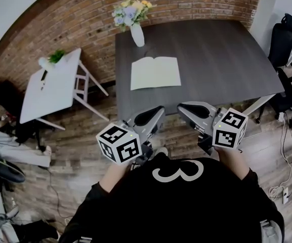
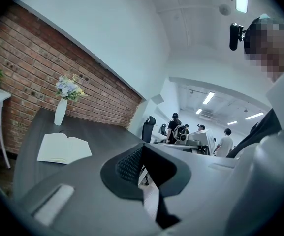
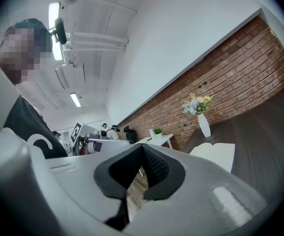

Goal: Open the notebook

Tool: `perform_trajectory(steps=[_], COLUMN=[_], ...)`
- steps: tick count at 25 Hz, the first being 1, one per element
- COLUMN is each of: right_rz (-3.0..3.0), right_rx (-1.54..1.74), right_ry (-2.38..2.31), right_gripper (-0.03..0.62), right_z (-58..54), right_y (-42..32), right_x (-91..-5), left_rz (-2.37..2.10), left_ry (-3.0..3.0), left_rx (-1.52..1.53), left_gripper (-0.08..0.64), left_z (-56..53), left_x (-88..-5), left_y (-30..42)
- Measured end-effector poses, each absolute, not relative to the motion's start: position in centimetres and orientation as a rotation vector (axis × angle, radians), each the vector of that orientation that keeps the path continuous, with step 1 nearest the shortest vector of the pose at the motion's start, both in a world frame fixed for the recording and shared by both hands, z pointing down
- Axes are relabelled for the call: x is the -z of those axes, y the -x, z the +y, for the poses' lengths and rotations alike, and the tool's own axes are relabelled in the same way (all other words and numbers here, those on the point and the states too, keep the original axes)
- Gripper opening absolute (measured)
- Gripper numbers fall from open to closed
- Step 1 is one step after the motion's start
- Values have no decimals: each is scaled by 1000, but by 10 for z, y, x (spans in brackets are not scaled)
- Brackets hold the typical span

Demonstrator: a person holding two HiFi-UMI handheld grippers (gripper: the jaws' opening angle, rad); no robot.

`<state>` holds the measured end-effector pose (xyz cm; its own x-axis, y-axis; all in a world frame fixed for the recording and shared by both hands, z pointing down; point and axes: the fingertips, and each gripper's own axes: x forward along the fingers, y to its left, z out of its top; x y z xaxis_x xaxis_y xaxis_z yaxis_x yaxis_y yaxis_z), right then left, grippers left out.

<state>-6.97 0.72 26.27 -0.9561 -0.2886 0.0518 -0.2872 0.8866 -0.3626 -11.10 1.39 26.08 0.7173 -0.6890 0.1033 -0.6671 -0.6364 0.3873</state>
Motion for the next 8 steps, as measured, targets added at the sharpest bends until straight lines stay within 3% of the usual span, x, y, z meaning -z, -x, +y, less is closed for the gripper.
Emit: perform_trajectory(steps=[8], right_rz=[3053], right_rx=[559], right_ry=[446], right_gripper=[0], right_z=[25], right_y=[74], right_x=[-262], left_rz=[-1053], left_ry=[-2534], left_rx=[87], left_gripper=[14], left_z=[30], left_x=[-259], left_y=[115])
